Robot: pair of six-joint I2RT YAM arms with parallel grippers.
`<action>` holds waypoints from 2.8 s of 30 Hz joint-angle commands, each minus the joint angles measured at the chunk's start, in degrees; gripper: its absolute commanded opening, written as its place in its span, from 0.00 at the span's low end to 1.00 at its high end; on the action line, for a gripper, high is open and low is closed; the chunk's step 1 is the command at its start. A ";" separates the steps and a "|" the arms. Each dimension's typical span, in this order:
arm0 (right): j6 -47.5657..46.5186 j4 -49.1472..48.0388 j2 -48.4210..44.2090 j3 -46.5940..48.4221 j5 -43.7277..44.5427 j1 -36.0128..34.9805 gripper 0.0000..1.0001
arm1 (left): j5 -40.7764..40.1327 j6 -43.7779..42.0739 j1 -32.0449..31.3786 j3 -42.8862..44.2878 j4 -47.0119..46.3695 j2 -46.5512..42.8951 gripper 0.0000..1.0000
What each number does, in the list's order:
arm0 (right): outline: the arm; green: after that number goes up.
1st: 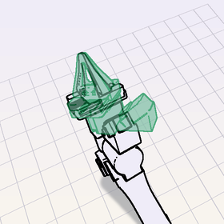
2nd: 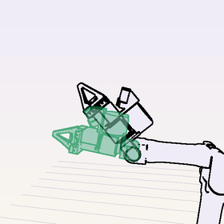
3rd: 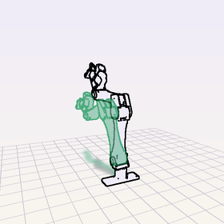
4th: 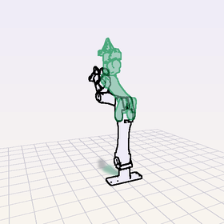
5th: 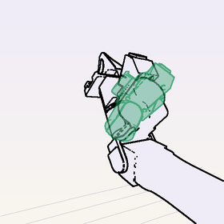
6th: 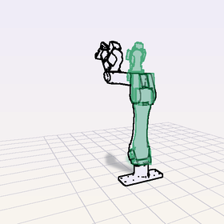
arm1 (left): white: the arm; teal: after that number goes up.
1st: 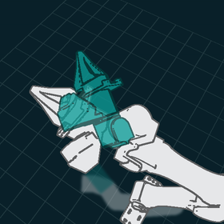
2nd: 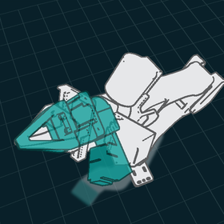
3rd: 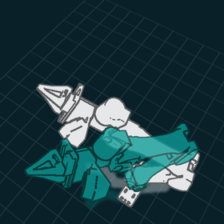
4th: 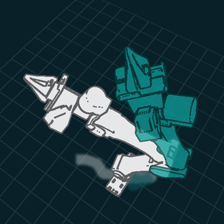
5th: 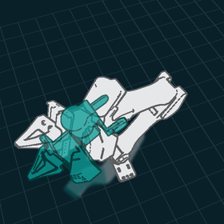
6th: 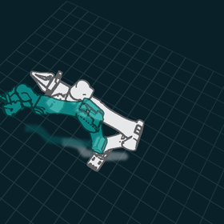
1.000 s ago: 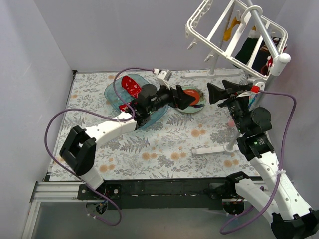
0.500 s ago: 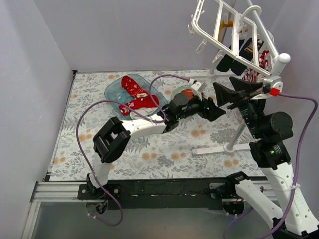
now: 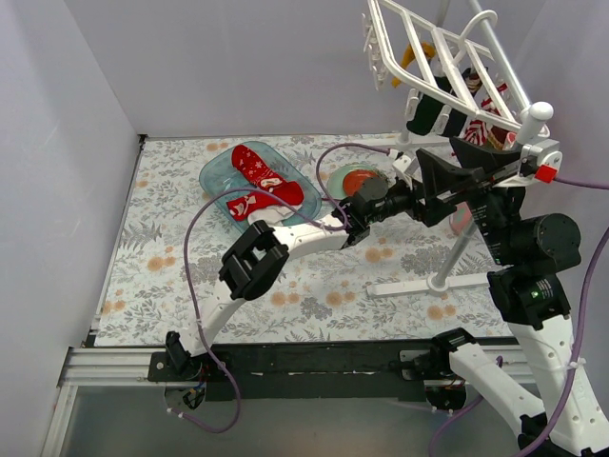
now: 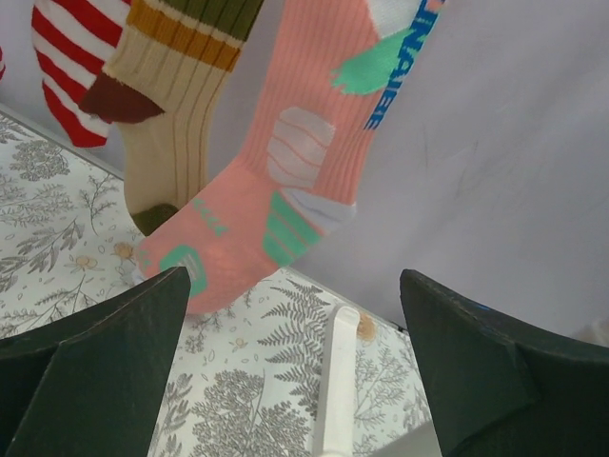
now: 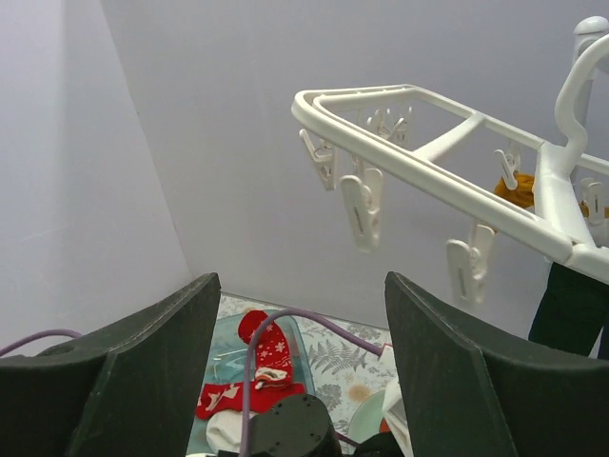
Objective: Remove the socks clipped to the hanger
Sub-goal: Remove the sock from the hanger.
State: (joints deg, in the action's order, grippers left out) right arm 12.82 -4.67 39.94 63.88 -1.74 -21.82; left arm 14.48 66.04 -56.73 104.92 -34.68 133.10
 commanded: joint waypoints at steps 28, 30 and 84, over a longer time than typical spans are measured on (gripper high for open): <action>-2.18 0.62 1.00 7.48 4.73 -0.15 0.74 | 0.11 -5.48 -0.31 8.37 -8.74 6.12 0.93; -1.66 1.06 1.80 8.28 5.07 -0.15 0.72 | 0.28 -5.83 -0.22 7.84 -8.39 5.60 0.93; -2.89 -6.94 22.72 14.08 -0.72 -0.50 0.37 | -5.94 -7.33 7.07 -20.02 -8.39 -21.65 0.91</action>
State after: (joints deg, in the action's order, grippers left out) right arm 10.52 -9.04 63.51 74.22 2.42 -22.06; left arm 10.98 59.33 -50.17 85.06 -42.02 117.97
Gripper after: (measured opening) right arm 0.362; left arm 0.910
